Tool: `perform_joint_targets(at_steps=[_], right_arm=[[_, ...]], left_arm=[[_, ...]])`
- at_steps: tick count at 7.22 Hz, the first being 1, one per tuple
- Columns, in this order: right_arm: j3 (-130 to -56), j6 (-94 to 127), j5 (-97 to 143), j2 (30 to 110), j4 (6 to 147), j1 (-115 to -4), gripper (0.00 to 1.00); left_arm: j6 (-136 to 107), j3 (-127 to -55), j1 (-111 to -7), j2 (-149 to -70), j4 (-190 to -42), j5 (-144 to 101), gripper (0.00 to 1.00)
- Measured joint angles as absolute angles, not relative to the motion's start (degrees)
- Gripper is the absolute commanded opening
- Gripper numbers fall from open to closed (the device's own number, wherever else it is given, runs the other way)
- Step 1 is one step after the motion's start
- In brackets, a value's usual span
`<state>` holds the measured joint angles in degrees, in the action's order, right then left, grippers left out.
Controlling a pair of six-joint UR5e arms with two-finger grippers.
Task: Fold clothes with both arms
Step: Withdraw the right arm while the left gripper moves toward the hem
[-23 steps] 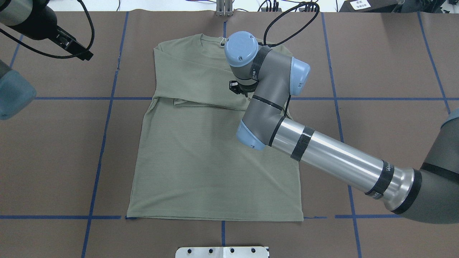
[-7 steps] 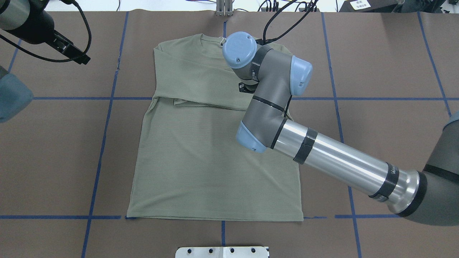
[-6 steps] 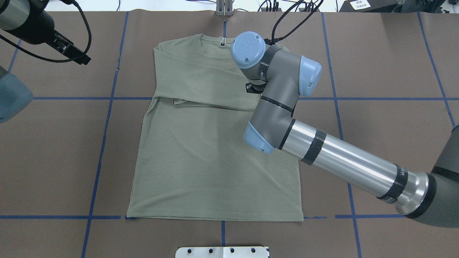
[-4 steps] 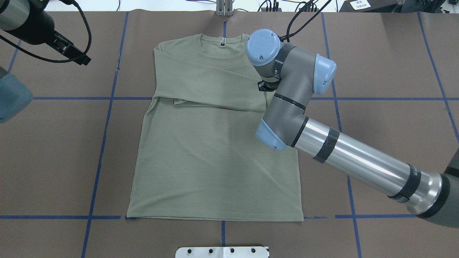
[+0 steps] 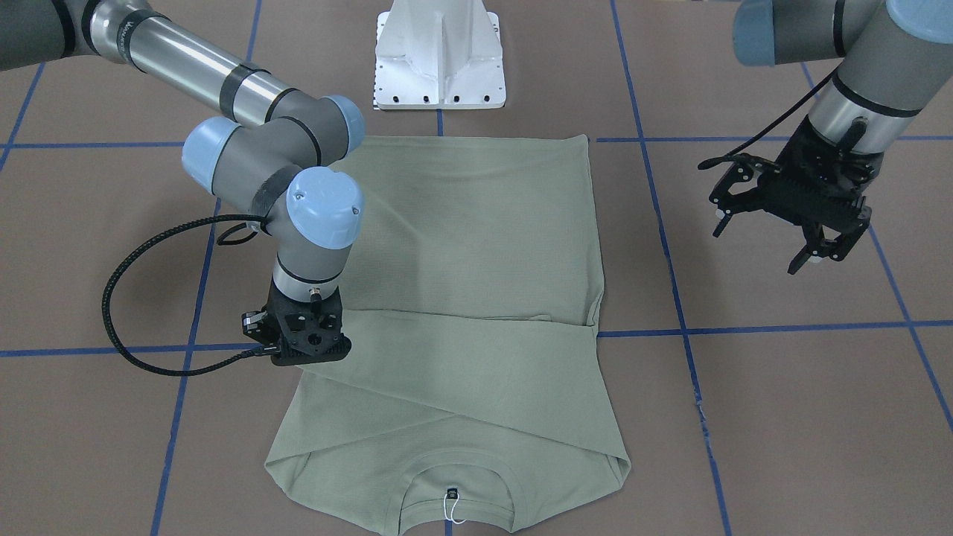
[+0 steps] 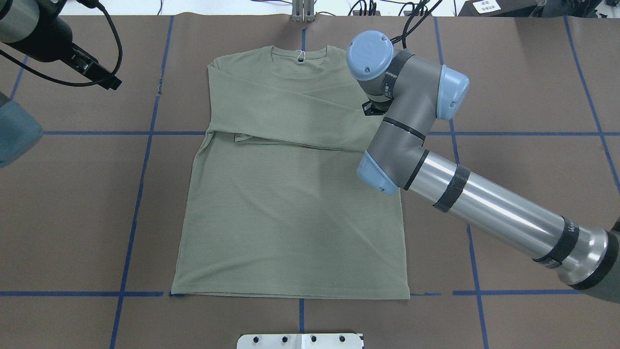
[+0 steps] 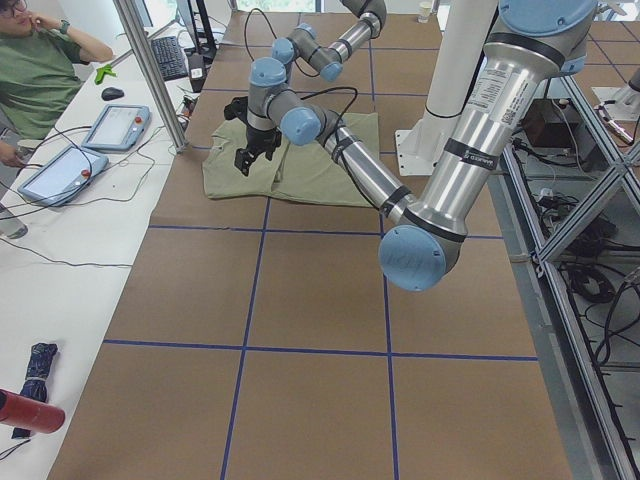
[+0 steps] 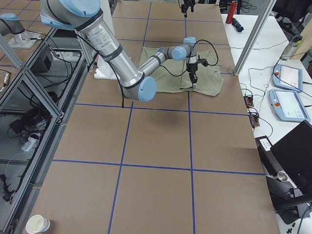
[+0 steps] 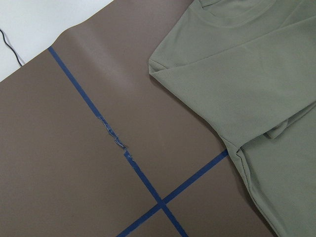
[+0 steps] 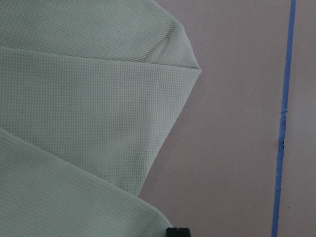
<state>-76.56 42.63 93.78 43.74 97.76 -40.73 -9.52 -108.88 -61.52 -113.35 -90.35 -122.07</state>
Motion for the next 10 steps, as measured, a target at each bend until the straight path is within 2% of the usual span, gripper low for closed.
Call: perform_joint_targets(at_steps=[5,7,10], right_arm=[[-78.5,51.1,105.4,47.3,84.4,-44.4,1.0],[-87.1,57.2,108.6,52.6,83.9,-44.9,1.0],[-104.7,63.4,110.4,65.7,83.8,-43.3,1.0]], left_arm=[[-9.7,-108.9,-61.5,-112.7,-90.4,-124.1,1.0],[-10.0,-109.3,-61.5,-112.7,-90.5,-124.7,1.0],[-11.5,-110.4,-61.4,-112.7,-90.4,-124.9,1.0]])
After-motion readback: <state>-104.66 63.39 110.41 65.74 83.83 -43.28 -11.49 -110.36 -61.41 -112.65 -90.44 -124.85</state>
